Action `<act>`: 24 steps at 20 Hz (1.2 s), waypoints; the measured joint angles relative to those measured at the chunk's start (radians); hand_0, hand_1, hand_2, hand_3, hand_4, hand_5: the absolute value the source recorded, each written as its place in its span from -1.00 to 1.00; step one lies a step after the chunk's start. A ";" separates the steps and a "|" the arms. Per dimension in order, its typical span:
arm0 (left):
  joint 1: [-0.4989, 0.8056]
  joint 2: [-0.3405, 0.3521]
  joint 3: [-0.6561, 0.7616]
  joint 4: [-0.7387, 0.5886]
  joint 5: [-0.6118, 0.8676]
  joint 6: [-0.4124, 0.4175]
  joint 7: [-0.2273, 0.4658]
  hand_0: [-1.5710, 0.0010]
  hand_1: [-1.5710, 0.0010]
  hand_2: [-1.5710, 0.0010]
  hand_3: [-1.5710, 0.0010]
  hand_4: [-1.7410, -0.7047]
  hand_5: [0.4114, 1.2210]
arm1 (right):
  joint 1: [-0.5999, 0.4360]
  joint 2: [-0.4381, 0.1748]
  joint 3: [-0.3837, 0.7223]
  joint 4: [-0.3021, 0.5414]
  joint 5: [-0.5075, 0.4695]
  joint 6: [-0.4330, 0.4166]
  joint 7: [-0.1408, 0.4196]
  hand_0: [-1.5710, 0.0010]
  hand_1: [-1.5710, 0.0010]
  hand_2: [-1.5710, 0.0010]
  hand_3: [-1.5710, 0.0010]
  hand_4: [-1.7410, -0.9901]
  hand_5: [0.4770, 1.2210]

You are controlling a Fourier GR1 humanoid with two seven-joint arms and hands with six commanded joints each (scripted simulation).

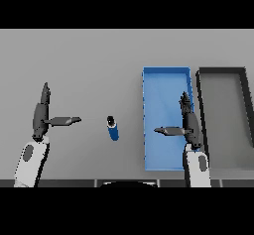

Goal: Pick up the blue pipe and place it into the blue bin.

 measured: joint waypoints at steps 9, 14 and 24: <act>0.060 0.126 -0.055 0.005 -0.030 -0.190 -0.127 1.00 1.00 1.00 1.00 0.51 -0.56 | 0.097 -0.136 0.054 -0.092 0.142 0.029 -0.154 1.00 1.00 1.00 1.00 0.45 -0.60; 0.054 0.156 -0.070 0.004 -0.013 -0.275 -0.173 1.00 1.00 1.00 1.00 0.50 -0.55 | 0.109 -0.156 0.071 -0.123 0.166 0.038 -0.112 1.00 1.00 1.00 1.00 0.45 -0.61; 0.127 0.184 -0.253 -0.174 -0.050 -0.444 -0.088 1.00 1.00 1.00 1.00 0.17 -0.84 | 0.111 -0.172 0.068 -0.133 0.163 0.050 -0.102 1.00 1.00 1.00 1.00 0.49 -0.62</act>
